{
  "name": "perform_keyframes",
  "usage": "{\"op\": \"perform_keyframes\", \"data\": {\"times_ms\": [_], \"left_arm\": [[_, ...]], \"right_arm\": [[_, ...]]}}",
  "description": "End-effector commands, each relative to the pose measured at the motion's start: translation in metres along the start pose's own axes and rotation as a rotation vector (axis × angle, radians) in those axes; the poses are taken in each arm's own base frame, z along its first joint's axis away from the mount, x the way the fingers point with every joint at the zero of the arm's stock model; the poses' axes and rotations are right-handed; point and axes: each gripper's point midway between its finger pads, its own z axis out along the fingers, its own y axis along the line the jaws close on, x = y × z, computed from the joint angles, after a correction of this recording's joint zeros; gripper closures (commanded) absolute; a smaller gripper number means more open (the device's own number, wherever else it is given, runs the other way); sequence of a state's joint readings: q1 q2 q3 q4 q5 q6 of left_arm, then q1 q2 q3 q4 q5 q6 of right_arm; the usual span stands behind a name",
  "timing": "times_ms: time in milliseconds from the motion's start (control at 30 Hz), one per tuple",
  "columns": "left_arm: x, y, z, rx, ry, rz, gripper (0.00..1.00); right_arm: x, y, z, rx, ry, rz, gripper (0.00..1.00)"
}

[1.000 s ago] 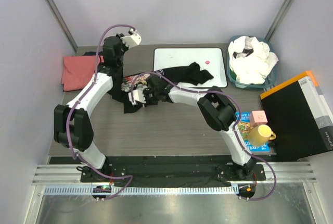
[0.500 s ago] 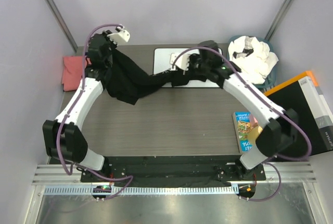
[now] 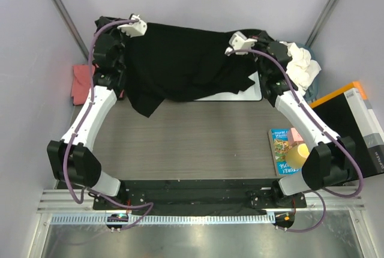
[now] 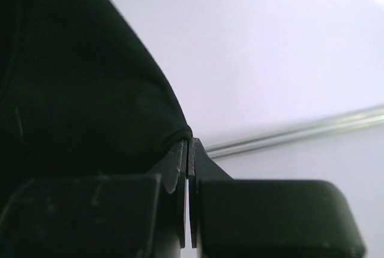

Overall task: Fold and stack the t-shirts
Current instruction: Flatten out the tshirt

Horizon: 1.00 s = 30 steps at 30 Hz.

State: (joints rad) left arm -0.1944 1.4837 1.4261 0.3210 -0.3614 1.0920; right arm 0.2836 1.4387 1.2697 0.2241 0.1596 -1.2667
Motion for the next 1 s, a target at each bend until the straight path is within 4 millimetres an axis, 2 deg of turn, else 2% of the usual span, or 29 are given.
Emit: {"op": "perform_keyframes", "data": {"times_ms": [0,33,67,100,133,267,300,367,433,467,500,533,567,600,633,667,700,733,767,800,833,867,900,967], "left_arm": [[-0.043,0.078,0.006,-0.254,-0.152,-0.037,1.00],[-0.046,0.077,0.009,-0.261,-0.167,-0.039,1.00],[-0.051,0.084,0.010,-0.294,-0.190,-0.045,1.00],[-0.054,0.083,0.016,-0.306,-0.201,-0.038,1.00],[-0.059,0.085,0.019,-0.325,-0.221,-0.033,1.00],[-0.076,0.116,0.028,-0.468,-0.260,-0.024,1.00],[-0.082,0.129,0.030,-0.510,-0.266,-0.018,1.00],[-0.088,0.141,0.030,-0.548,-0.276,-0.010,1.00],[-0.096,0.157,0.022,-0.573,-0.298,0.014,1.00],[-0.100,0.159,0.020,-0.560,-0.316,0.029,1.00],[-0.101,0.154,0.017,-0.525,-0.323,0.036,1.00],[-0.102,0.158,0.008,-0.449,-0.317,0.052,1.00],[-0.107,0.157,-0.001,-0.379,-0.344,0.060,1.00],[-0.104,0.138,-0.006,-0.269,-0.352,0.063,1.00],[-0.102,0.127,-0.015,-0.158,-0.361,0.050,1.00],[-0.101,0.103,-0.043,0.065,-0.395,0.091,1.00],[-0.097,0.093,-0.056,0.142,-0.396,0.092,1.00],[-0.086,0.072,-0.073,0.259,-0.375,0.114,1.00],[-0.082,0.068,-0.086,0.302,-0.373,0.124,1.00],[-0.079,0.078,-0.106,0.312,-0.376,0.137,1.00],[-0.074,0.080,-0.114,0.322,-0.359,0.145,1.00],[-0.070,0.083,-0.122,0.326,-0.344,0.147,1.00],[-0.071,0.102,-0.134,0.282,-0.347,0.141,1.00],[-0.074,0.126,-0.142,0.211,-0.349,0.122,1.00]], "right_arm": [[-0.006,-0.129,-0.005,0.458,-0.028,0.089,0.99],[-0.007,-0.154,-0.006,0.517,-0.031,0.105,0.99],[-0.002,-0.165,-0.004,0.556,-0.025,0.115,0.99],[0.003,-0.160,0.010,0.563,-0.015,0.126,0.99],[0.000,-0.186,0.006,0.628,-0.027,0.134,0.99],[0.006,-0.222,0.017,0.728,-0.032,0.145,0.99],[0.003,-0.235,0.018,0.764,-0.048,0.152,0.99],[0.002,-0.250,0.016,0.792,-0.053,0.147,0.99],[-0.004,-0.267,0.008,0.810,-0.078,0.155,0.99],[-0.009,-0.274,0.003,0.801,-0.094,0.159,0.99],[-0.010,-0.272,0.004,0.743,-0.091,0.164,0.99],[-0.016,-0.283,-0.012,0.720,-0.115,0.198,0.99],[-0.019,-0.281,-0.016,0.659,-0.114,0.199,0.99],[-0.016,-0.258,-0.010,0.514,-0.085,0.197,0.99],[-0.018,-0.252,-0.019,0.449,-0.082,0.202,0.99],[-0.024,-0.256,-0.044,0.401,-0.096,0.184,0.99],[-0.026,-0.219,-0.044,0.232,-0.114,0.164,0.99],[-0.023,-0.213,-0.057,0.187,-0.118,0.143,0.99],[-0.031,-0.226,-0.092,0.206,-0.145,0.092,0.99],[-0.025,-0.200,-0.096,0.114,-0.133,0.063,0.99],[-0.033,-0.199,-0.108,0.096,-0.173,0.037,0.99],[-0.037,-0.205,-0.123,0.108,-0.189,0.025,0.99],[-0.046,-0.219,-0.144,0.134,-0.212,0.013,0.99],[-0.055,-0.240,-0.161,0.186,-0.232,-0.003,0.99]]}}
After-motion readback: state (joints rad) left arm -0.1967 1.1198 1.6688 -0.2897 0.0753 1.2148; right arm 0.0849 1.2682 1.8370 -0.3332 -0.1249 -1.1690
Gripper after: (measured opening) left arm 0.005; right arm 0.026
